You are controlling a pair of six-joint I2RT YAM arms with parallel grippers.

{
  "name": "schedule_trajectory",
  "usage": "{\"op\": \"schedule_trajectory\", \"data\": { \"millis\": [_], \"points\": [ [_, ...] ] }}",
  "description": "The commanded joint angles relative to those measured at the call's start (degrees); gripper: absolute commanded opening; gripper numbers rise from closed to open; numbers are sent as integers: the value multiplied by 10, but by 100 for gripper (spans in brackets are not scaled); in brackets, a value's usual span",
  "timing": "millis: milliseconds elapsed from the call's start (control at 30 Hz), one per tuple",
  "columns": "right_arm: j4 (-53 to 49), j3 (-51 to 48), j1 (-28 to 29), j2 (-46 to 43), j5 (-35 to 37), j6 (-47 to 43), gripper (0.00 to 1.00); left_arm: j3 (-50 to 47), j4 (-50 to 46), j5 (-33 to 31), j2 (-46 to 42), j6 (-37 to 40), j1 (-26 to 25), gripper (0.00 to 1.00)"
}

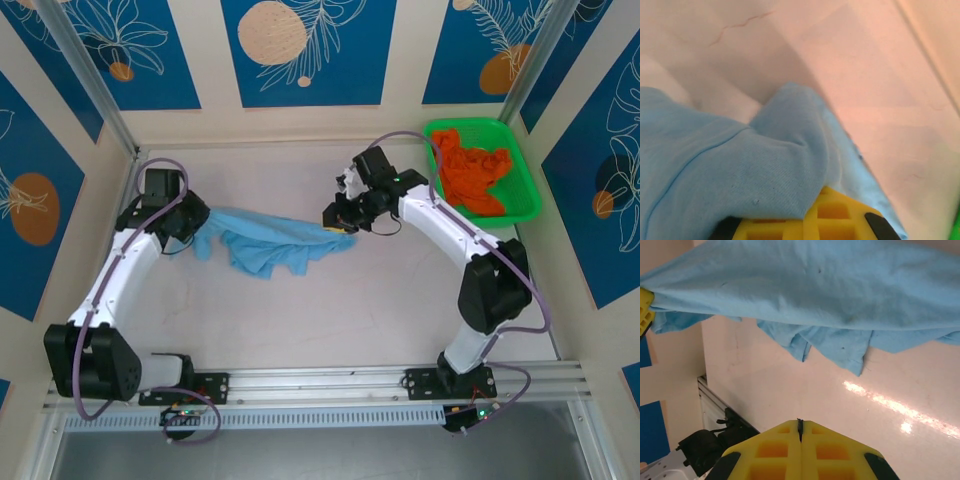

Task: Fold and stack the t-shirts

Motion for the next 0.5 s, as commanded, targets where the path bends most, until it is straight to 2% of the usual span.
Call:
{"op": "schedule_trajectory", "data": {
  "millis": [0, 67, 100, 233, 467],
  "points": [
    [-39, 1, 25, 60, -31, -22, 38, 16, -29, -17, 6, -35, -3, 0],
    [-45, 16, 42, 95, -27, -22, 47, 38, -25, -5, 21, -40, -3, 0],
    [-45, 21, 50, 111, -24, -20, 48, 49, -29, -2, 31, -42, -3, 0],
    [-35, 47, 80, 169, 6, 3, 48, 88, -41, 3, 65, -52, -8, 0],
    [-25, 96, 102, 245, 62, 46, 49, 85, -40, 12, 88, -67, -12, 0]
  ]
}}
